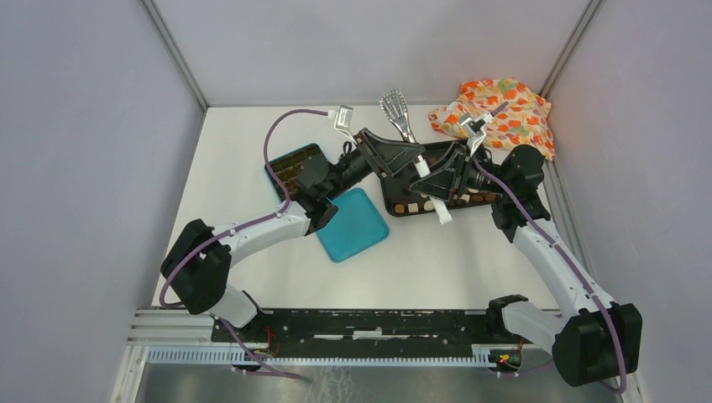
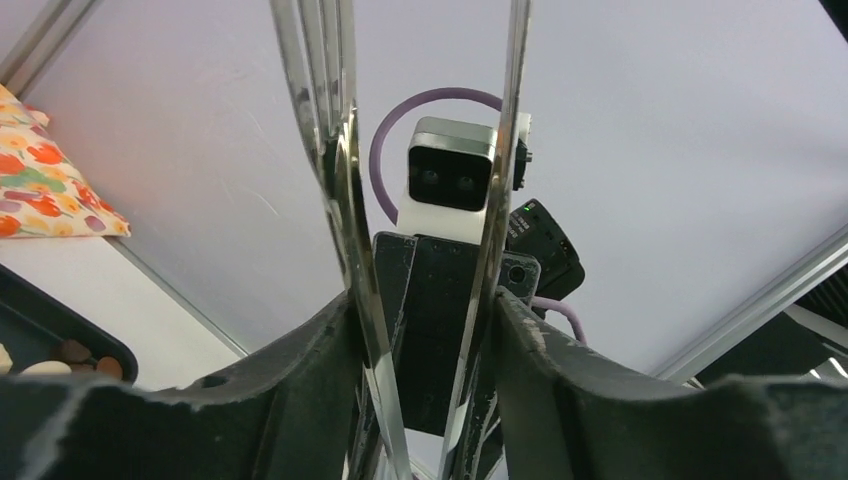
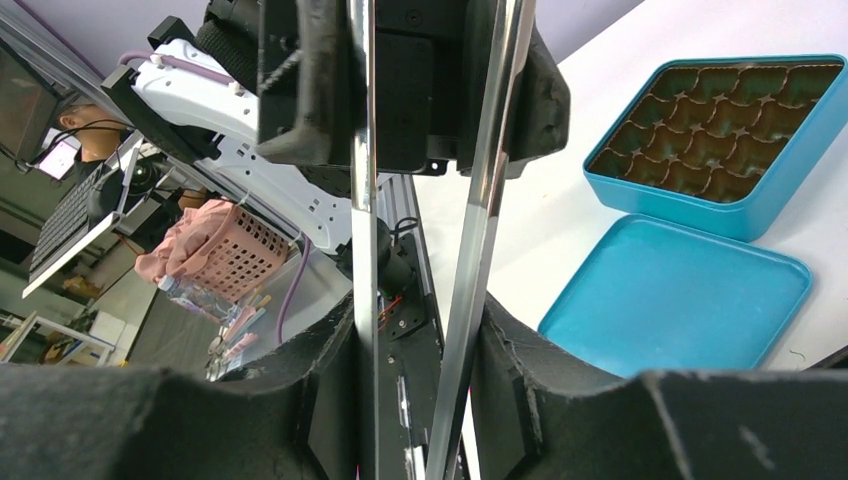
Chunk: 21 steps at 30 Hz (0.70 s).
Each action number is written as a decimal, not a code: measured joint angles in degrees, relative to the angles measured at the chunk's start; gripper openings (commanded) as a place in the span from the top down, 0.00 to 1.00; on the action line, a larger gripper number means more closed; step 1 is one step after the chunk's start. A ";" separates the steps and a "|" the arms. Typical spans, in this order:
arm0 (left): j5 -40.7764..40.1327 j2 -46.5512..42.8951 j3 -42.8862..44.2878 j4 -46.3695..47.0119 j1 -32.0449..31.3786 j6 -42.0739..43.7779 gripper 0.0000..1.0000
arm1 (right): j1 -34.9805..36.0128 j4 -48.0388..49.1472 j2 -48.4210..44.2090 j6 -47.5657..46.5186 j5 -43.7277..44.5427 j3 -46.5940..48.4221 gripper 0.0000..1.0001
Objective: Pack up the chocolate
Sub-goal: Pick up the clamp at the center of the board.
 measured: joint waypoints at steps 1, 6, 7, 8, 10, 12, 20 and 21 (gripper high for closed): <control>-0.04 0.17 0.04 0.02 0.00 -0.39 0.60 | 0.00 -0.04 0.00 -0.02 -0.02 0.00 0.84; -0.17 1.20 0.11 -0.07 -0.02 -1.79 0.82 | 0.00 -0.04 0.02 -0.22 -0.04 0.00 0.75; -0.02 1.46 0.11 0.74 -0.11 -2.25 0.84 | -0.02 -0.79 0.00 0.15 0.52 -0.02 0.72; -0.02 1.49 0.20 0.68 -0.13 -1.92 0.85 | -0.13 -0.68 0.15 0.46 0.48 -0.13 0.70; 0.00 1.73 0.20 0.68 -0.07 -2.23 0.85 | -0.11 -0.68 0.22 0.57 0.50 -0.13 0.67; -0.02 1.86 0.20 0.76 -0.04 -2.69 0.85 | -0.11 -0.61 0.22 0.44 0.39 -0.13 0.63; -0.13 2.03 0.20 0.92 -0.20 -4.24 0.82 | 0.02 0.02 0.22 0.20 -0.42 -0.13 0.58; -0.20 2.03 0.20 0.92 -0.20 -4.35 0.82 | 0.02 0.07 0.22 0.20 -0.44 -0.13 0.59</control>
